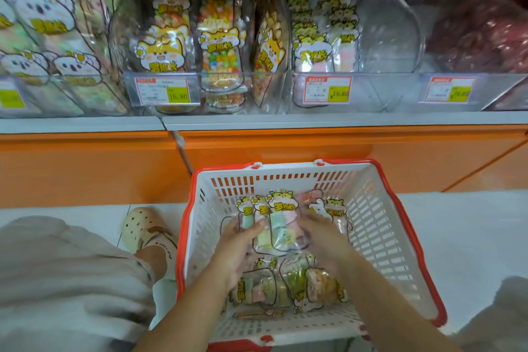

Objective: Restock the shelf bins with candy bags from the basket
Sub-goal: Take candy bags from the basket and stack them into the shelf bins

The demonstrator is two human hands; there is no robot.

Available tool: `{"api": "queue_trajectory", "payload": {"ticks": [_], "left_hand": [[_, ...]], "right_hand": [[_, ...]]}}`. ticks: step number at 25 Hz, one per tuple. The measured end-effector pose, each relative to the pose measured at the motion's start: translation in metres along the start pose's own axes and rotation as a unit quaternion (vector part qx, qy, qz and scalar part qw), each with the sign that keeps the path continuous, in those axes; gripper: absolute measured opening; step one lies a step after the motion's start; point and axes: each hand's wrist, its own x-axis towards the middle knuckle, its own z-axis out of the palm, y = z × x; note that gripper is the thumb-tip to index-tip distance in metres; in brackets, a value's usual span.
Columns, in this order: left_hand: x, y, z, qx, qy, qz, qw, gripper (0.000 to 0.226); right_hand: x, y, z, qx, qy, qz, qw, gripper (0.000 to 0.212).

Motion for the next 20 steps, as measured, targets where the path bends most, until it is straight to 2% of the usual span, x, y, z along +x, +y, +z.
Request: {"api": "queue_trajectory", "payload": {"ticks": [2,3,5,7,12,15,18,20], "left_hand": [[-0.009,0.005,0.011,-0.019,-0.019,0.005,1.0,0.083],[-0.011,0.007,0.014,-0.03,-0.025,0.01,0.999,0.092],[-0.019,0.013,0.021,-0.033,-0.045,0.02,0.998,0.105],[-0.026,0.02,0.028,-0.023,-0.063,0.033,0.997,0.108],[-0.055,0.054,0.048,0.136,-0.066,0.132,0.98,0.114],[-0.075,0.079,0.066,0.223,-0.057,0.202,0.952,0.1],[-0.095,0.106,0.085,0.258,-0.08,0.24,0.932,0.054],[-0.101,0.128,0.096,0.268,-0.105,0.255,0.923,0.054]], "right_hand": [[-0.018,0.001,0.011,-0.043,0.016,-0.015,0.999,0.029],[-0.022,0.001,0.013,-0.029,0.006,-0.019,0.999,0.034],[-0.029,-0.001,0.008,0.063,-0.052,-0.013,0.997,0.072],[-0.036,-0.007,0.002,0.13,-0.095,-0.019,0.987,0.087],[-0.059,-0.027,-0.008,0.161,-0.102,-0.076,0.979,0.115],[-0.072,-0.045,-0.015,0.13,-0.058,-0.13,0.981,0.101],[-0.096,-0.082,-0.018,0.109,-0.068,-0.186,0.974,0.071],[-0.11,-0.11,-0.023,0.084,-0.088,-0.221,0.968,0.058]]}}
